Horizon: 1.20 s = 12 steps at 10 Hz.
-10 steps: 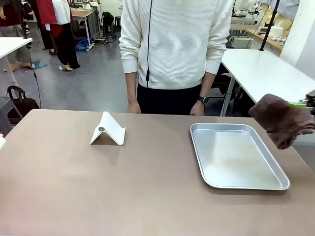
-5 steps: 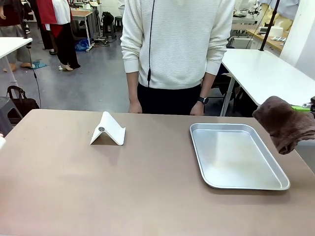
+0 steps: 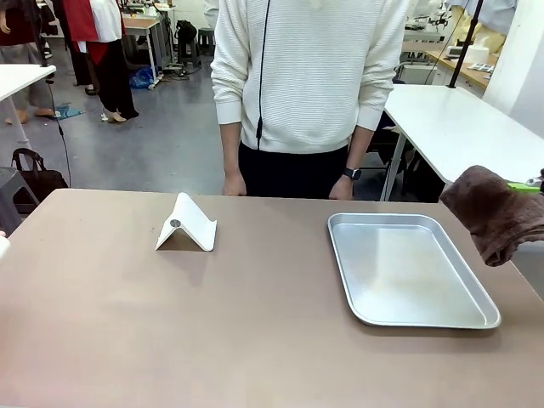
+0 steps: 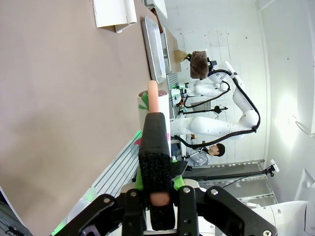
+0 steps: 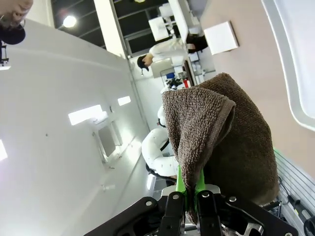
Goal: Clean the surface of the table.
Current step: Return the Lint Roller and towel to their original positions.
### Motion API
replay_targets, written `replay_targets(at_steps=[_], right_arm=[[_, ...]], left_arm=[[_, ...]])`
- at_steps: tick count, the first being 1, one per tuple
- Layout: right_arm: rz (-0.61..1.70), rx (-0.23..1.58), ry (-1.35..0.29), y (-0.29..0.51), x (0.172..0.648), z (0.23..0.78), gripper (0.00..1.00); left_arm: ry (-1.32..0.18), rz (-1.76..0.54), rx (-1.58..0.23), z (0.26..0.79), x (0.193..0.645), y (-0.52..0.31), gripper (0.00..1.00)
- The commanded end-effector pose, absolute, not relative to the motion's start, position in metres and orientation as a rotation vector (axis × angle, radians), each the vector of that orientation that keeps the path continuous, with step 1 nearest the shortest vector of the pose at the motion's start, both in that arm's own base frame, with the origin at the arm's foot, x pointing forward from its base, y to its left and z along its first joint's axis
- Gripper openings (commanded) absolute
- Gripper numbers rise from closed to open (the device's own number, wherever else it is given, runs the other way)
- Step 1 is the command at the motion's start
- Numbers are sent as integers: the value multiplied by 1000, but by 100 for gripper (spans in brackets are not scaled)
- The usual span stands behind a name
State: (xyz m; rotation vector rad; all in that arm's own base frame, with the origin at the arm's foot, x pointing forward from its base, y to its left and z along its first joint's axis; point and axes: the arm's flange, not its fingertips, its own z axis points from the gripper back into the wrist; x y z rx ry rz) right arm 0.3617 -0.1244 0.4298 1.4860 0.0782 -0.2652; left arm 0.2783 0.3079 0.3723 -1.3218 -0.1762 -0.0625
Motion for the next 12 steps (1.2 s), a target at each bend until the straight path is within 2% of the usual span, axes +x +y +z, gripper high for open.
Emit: replay_targets(at_steps=[1, 9, 12], right_arm=[[-262, 1494, 84, -127, 361, 435, 7], [-265, 1486, 78, -124, 362, 430, 7], [-172, 1456, -4, -59, 388, 464, 7]], left_arm=[[-174, -63, -1316, 375, 275, 305, 22], [-176, -63, -1322, 372, 278, 308, 22], [-198, -224, -1257, 439, 290, 238, 22]])
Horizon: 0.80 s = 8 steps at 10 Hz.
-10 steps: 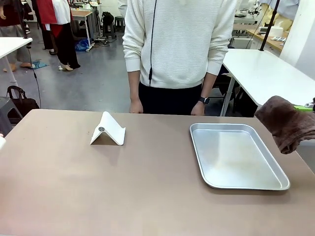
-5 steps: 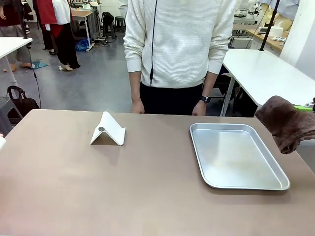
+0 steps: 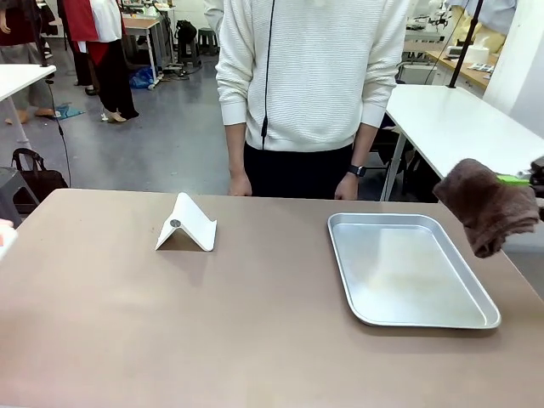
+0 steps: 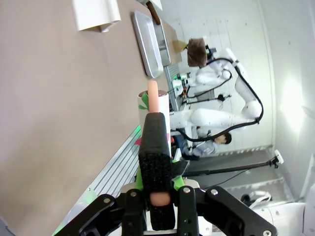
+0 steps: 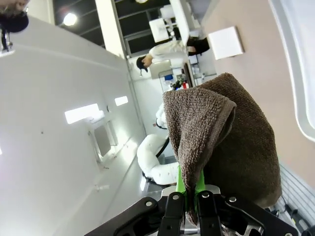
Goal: Clean the surface of the table.
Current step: Return the Lint Roller and towel to their original positions.
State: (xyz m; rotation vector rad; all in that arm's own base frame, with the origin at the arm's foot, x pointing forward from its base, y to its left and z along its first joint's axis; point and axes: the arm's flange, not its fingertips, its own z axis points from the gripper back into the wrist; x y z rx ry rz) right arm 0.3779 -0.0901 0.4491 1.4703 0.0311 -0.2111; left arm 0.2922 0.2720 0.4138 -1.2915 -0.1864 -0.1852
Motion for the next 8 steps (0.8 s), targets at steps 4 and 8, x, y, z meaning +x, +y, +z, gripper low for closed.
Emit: replay_targets(at_steps=[4, 8], right_arm=[[-95, 1287, -50, 74, 393, 506, 7], [-208, 1257, -130, 184, 409, 485, 7]], left_arm=[[-250, -240, -1171, 513, 303, 101, 22], [-271, -78, -1116, 530, 312, -19, 22]])
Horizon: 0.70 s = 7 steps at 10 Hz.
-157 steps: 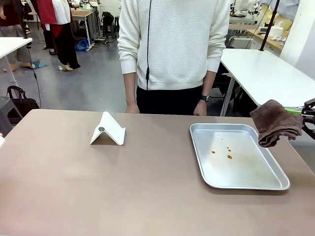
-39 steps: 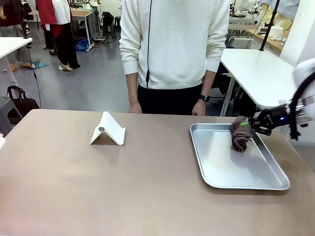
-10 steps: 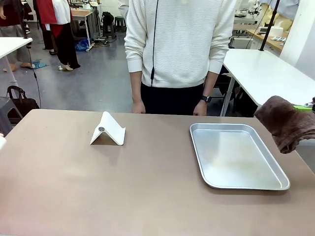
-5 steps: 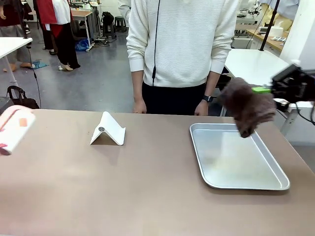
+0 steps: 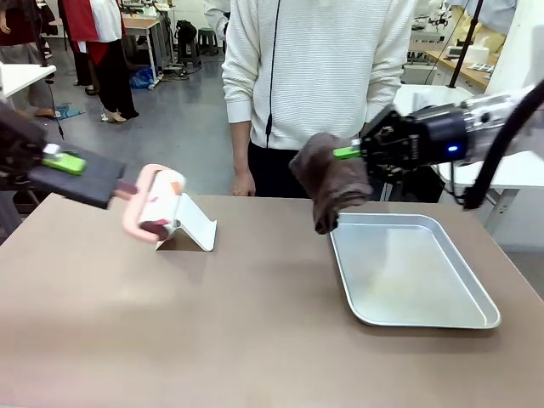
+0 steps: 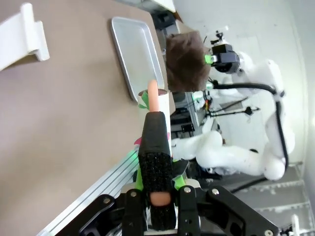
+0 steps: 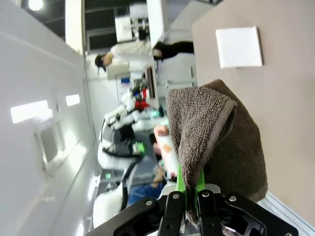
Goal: Clean the surface of the table.
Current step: Return the Lint Roller and towel to their original positions.
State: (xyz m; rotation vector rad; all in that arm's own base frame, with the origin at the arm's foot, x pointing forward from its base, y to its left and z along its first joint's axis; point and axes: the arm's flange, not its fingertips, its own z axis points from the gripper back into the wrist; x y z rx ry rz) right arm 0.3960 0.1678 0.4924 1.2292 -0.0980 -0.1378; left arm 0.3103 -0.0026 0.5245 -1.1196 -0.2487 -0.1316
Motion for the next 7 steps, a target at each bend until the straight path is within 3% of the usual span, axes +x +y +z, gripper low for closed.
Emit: replay_targets(at_steps=[1, 7], right_arm=[[-235, 1209, -122, 203, 418, 471, 7], [-331, 1070, 26, 248, 452, 376, 7]], left_arm=[[-242, -40, -1100, 533, 321, -39, 22], [-238, -20, -923, 513, 401, -101, 22]])
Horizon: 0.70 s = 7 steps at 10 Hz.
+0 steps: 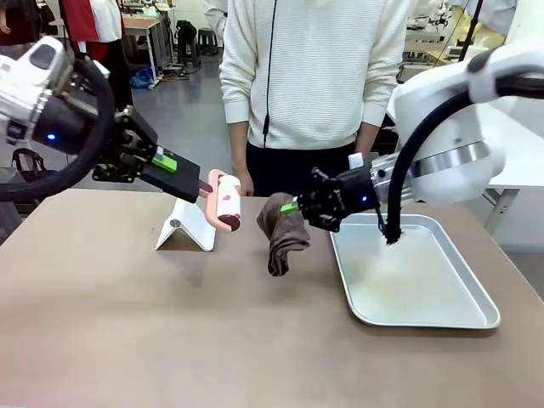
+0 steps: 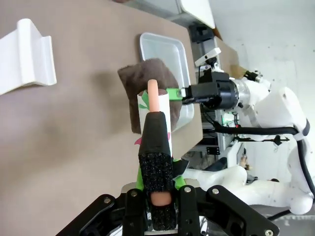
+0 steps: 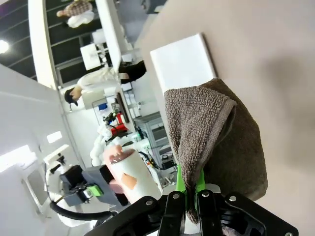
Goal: Clean the surface of the table.
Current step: Return the Lint Roller and towel to their original positions.
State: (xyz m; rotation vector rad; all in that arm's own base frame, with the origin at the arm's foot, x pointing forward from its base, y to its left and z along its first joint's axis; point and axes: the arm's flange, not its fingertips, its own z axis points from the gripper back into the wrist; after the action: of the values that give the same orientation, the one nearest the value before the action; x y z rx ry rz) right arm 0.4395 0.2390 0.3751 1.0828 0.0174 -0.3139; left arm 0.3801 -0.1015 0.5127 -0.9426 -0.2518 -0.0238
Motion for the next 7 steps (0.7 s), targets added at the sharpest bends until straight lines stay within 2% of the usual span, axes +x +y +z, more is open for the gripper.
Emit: replay_targets(at_steps=[1, 4, 5, 6, 7], right_arm=[[-341, 1051, 39, 249, 454, 367, 7], [-382, 987, 46, 239, 466, 348, 7], [-342, 1050, 59, 243, 453, 346, 7], [-342, 1050, 59, 243, 453, 346, 7], [-342, 1050, 59, 243, 453, 346, 7]], left_arm=[[-249, -12, -908, 507, 415, -104, 22], [-229, 56, -885, 491, 458, -108, 22], [-180, 60, -895, 487, 467, -103, 22], [-237, 26, -882, 484, 446, -107, 22], [-237, 26, -882, 484, 446, -107, 22]])
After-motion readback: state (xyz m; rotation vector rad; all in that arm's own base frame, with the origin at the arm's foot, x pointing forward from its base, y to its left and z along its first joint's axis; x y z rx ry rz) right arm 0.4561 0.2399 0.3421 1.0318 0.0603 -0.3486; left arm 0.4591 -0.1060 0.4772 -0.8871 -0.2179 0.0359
